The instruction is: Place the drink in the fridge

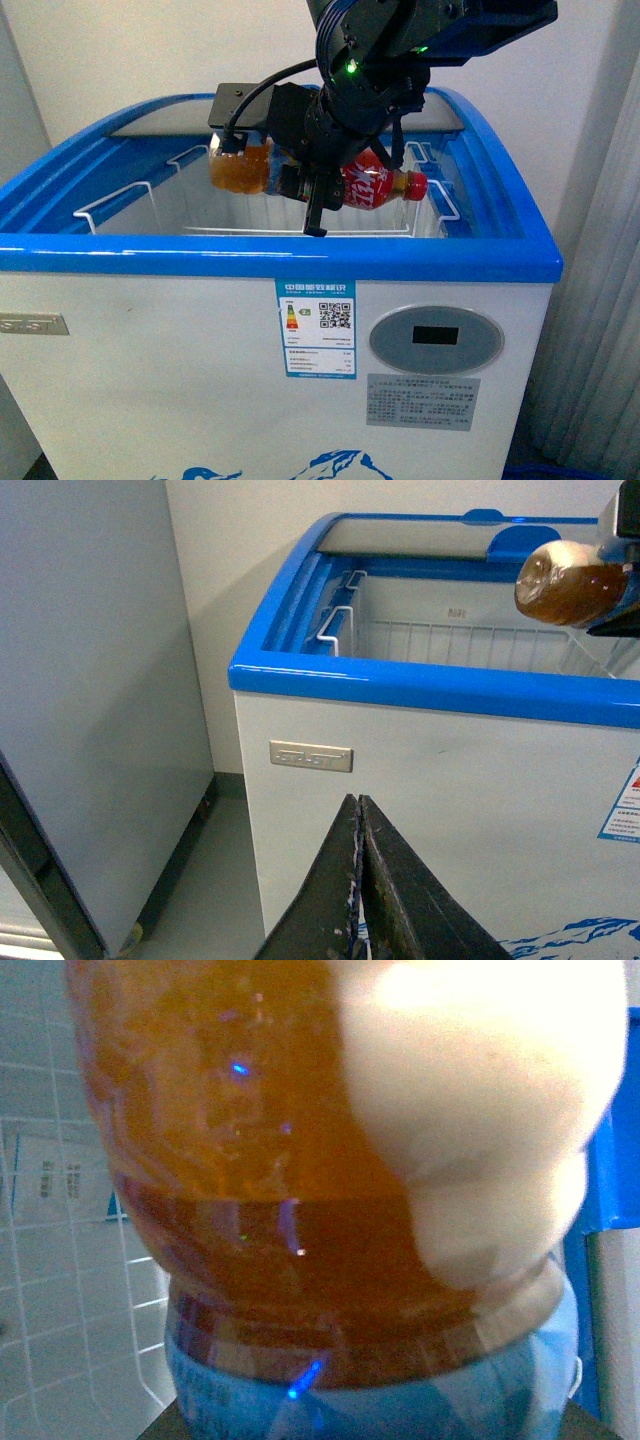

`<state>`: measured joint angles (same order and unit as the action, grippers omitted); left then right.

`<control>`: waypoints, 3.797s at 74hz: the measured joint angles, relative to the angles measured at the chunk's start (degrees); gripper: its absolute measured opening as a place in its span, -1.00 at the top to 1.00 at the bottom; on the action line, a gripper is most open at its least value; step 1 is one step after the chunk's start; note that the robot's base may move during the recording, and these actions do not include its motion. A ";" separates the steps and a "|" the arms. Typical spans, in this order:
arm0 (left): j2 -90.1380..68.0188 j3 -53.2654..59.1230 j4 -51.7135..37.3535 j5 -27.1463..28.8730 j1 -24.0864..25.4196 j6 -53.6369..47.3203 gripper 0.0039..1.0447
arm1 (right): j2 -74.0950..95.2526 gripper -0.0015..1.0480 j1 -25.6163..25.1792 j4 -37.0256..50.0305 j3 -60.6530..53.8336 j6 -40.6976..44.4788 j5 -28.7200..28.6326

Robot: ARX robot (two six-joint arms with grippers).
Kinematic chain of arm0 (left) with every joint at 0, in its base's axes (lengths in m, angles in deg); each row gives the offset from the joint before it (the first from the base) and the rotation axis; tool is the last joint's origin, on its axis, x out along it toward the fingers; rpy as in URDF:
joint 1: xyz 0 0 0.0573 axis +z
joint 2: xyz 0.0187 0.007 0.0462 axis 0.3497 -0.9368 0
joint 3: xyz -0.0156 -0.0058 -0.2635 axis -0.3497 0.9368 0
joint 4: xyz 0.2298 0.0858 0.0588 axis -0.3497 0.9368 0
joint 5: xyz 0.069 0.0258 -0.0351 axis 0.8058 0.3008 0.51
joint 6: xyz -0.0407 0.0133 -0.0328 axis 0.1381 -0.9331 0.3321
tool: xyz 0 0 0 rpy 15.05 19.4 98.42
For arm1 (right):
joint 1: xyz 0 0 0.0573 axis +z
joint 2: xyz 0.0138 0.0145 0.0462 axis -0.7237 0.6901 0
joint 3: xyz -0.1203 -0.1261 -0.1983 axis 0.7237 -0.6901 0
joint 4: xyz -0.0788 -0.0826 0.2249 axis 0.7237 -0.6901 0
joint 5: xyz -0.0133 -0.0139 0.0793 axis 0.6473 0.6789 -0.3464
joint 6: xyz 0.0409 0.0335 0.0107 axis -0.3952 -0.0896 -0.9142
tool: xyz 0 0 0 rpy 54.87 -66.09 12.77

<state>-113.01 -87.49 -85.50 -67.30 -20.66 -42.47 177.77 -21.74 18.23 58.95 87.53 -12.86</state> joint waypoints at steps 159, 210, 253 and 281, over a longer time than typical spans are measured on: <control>26.27 0.00 26.36 0.00 0.00 0.00 0.96 | -121.35 0.95 -24.48 13.05 -104.00 -64.13 -0.09; 26.27 0.00 26.36 0.02 -0.02 0.00 0.96 | -128.32 0.79 -24.50 14.93 -112.52 -64.06 -0.09; 26.27 0.00 26.36 0.00 -0.02 0.09 -0.86 | -128.74 -0.85 -24.50 15.06 -112.50 -64.06 -0.09; 26.27 0.00 26.36 0.00 -0.02 0.11 -0.85 | -128.74 -0.85 -24.50 15.06 -112.50 -64.08 -0.09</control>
<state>-86.74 -87.49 -59.14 -67.30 -20.68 -42.36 49.03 -46.24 33.29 -53.55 23.45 -12.94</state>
